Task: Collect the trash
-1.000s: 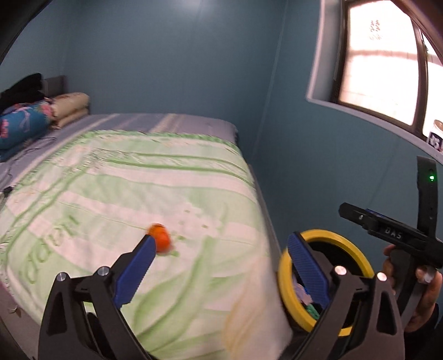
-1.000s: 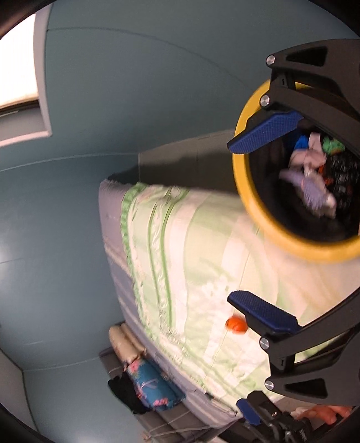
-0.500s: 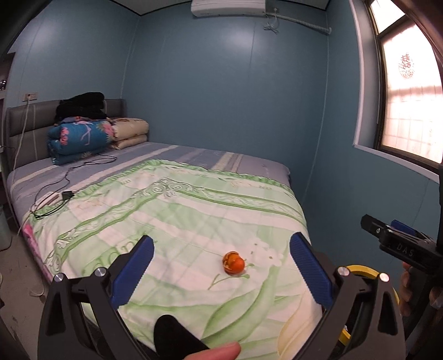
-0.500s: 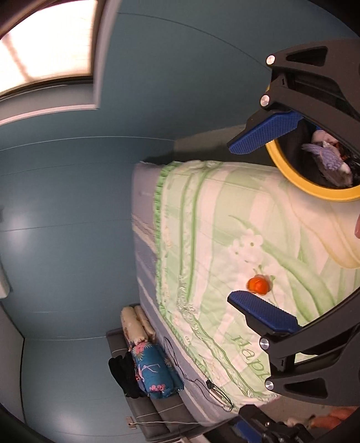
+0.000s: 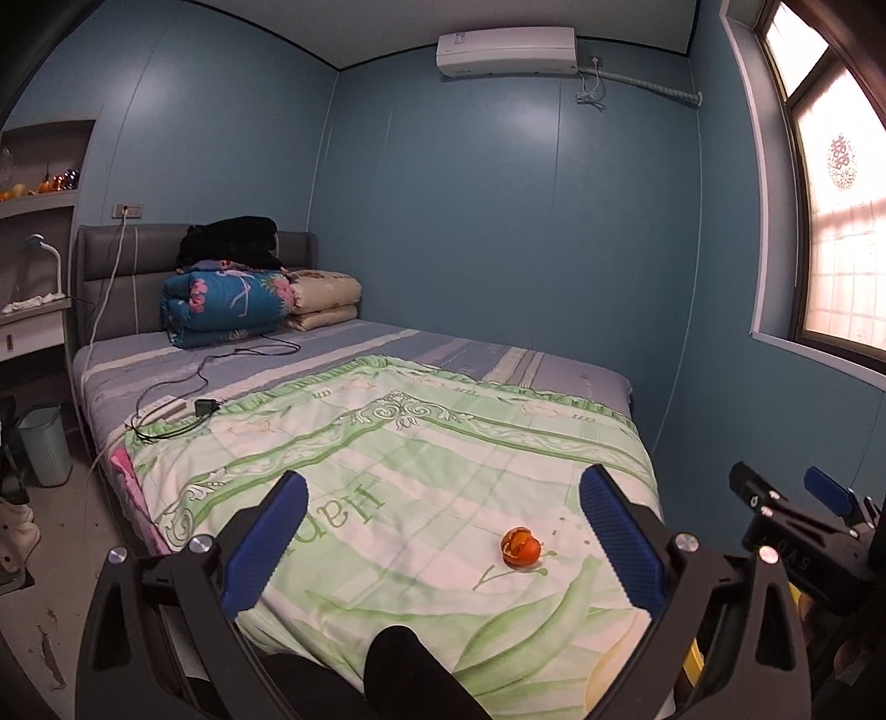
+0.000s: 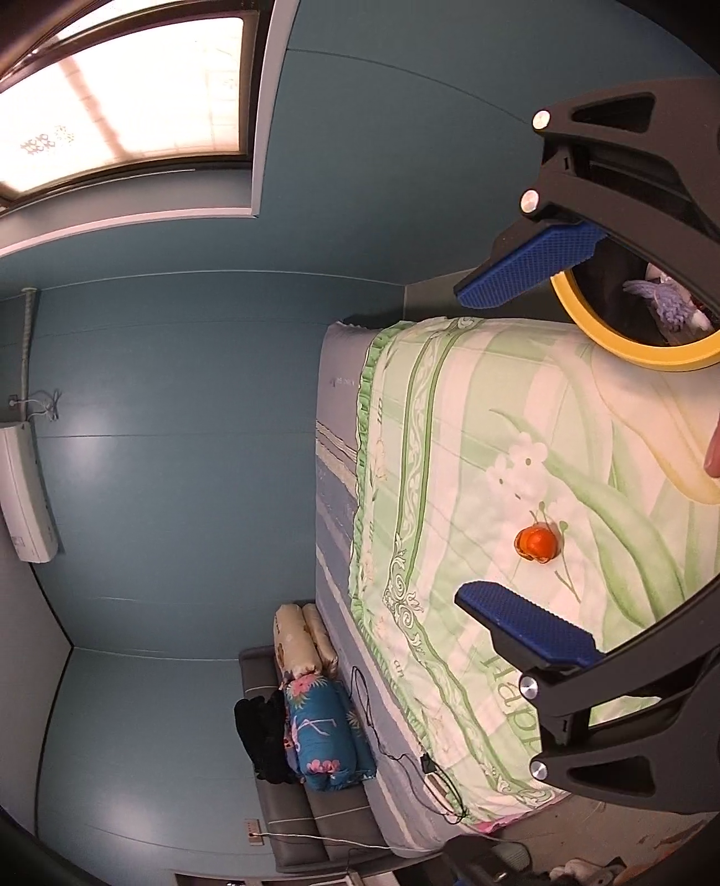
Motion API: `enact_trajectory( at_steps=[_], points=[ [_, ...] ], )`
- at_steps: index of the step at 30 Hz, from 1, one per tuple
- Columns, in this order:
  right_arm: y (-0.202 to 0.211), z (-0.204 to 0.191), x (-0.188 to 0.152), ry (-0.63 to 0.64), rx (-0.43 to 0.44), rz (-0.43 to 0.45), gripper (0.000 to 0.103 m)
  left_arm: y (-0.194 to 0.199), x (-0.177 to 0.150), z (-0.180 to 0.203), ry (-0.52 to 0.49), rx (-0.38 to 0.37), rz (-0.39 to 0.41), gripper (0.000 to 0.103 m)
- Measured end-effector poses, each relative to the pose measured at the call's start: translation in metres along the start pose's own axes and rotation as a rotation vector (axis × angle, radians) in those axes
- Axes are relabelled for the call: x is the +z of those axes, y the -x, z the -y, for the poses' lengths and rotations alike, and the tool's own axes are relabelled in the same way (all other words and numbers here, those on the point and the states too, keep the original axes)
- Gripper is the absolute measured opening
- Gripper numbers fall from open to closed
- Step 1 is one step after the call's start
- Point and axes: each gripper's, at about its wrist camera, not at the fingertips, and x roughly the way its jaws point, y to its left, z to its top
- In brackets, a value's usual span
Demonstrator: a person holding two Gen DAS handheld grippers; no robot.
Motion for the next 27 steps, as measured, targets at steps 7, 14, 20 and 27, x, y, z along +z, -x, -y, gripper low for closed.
enact_trajectory(
  at_steps=[7,14,20,27],
  points=[
    [-0.002,0.000,-0.010,-0.015,-0.035,0.000,0.095,0.013,-0.003,0.003,-0.005,0.002,0.039,0.095],
    [-0.007,0.003,-0.012,-0.021,-0.044,-0.007,0.095,0.014,-0.004,0.007,-0.016,-0.006,0.048,0.095],
    [-0.009,0.002,-0.013,-0.020,-0.045,-0.011,0.095,0.012,-0.005,0.007,-0.009,-0.019,0.034,0.095],
    [-0.010,0.003,-0.014,-0.027,-0.054,-0.010,0.095,0.012,-0.005,0.005,-0.006,-0.018,0.032,0.095]
  ],
)
